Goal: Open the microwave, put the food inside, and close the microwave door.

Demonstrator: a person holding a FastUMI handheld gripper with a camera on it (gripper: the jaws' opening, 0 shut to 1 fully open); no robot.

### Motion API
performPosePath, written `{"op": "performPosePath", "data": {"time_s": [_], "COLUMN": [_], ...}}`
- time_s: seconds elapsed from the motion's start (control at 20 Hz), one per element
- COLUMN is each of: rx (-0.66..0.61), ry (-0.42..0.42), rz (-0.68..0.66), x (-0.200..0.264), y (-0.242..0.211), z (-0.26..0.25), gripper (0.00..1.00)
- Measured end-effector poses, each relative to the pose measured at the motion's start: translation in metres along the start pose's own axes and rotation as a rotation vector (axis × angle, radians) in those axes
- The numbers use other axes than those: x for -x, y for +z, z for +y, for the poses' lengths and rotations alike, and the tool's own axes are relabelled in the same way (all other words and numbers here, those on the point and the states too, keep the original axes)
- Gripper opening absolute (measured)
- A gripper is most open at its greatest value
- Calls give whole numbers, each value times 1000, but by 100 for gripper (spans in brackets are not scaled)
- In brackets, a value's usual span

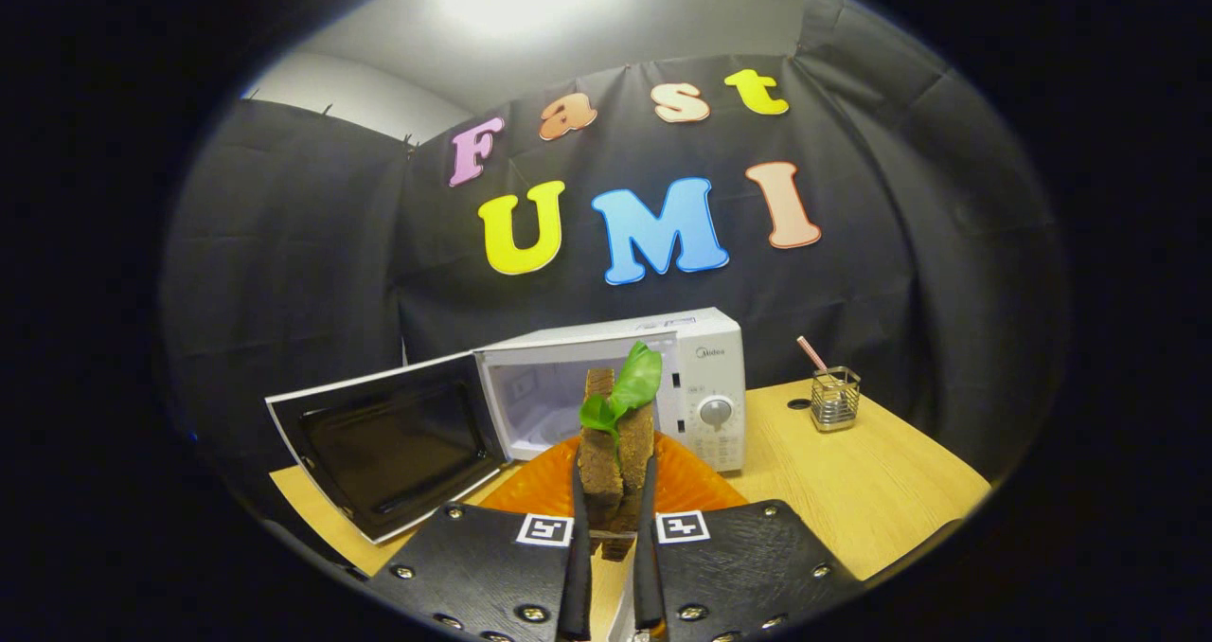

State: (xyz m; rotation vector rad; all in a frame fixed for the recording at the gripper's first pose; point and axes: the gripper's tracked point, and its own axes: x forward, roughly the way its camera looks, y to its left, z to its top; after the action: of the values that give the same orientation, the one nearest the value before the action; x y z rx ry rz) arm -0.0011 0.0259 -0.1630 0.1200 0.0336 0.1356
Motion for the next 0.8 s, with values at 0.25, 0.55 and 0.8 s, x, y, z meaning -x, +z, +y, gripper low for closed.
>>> {"op": "performPosePath", "data": {"time_s": [0.25,0.55,0.8], "rx": [-94,-336,-542], "ry": [20,13,-35], "rz": [-21,21,15], "x": [-46,-103,-145], "y": [5,-23,-41], "z": [14,26,34], "gripper": [18,18,18]}}
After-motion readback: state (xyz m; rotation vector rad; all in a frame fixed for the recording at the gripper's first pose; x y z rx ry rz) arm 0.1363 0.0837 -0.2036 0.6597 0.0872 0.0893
